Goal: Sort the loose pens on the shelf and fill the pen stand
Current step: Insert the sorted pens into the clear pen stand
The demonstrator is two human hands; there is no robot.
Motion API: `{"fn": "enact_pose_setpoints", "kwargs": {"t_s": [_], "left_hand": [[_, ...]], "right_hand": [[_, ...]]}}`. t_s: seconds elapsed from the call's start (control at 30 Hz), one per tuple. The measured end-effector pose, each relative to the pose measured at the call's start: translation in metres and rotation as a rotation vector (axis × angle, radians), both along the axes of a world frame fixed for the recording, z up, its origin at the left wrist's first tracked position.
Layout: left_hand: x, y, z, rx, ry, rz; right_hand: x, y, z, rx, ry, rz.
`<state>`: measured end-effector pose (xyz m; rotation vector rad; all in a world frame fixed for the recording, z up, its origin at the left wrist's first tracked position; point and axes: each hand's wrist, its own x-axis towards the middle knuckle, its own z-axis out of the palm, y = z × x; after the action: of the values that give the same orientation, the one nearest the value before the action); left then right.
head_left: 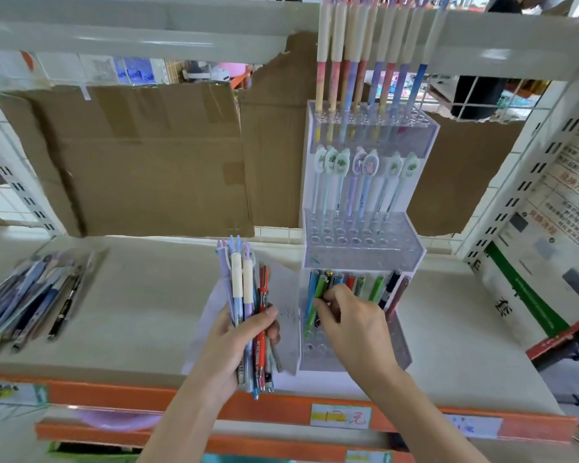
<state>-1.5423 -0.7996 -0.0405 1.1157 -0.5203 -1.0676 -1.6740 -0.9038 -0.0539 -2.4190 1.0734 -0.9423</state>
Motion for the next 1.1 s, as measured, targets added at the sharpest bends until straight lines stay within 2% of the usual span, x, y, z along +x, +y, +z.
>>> {"fn": "enact_pose_setpoints", "kwargs": {"t_s": [0.23, 0.57, 0.93, 1.1], "left_hand": [[-0.001, 0.001, -0.001, -0.009, 0.004, -0.015], [-0.003, 0.002, -0.004, -0.004, -0.018, -0.01], [-0.002, 0.006, -0.006, -0.003, 0.015, -0.05], [-0.007, 0.007, -0.007, -0.015, -0.007, -0.068]], "right_hand": [[-0.003, 0.002, -0.003, -0.175, 0.001, 0.025], [-0.001, 0.004, -0.002, -0.205, 0.046, 0.074], [-0.013, 0.016, 0.005, 0.035, 0.031, 0.052], [-0.002, 0.036, 0.033, 0.385, -0.106, 0.188]]}}
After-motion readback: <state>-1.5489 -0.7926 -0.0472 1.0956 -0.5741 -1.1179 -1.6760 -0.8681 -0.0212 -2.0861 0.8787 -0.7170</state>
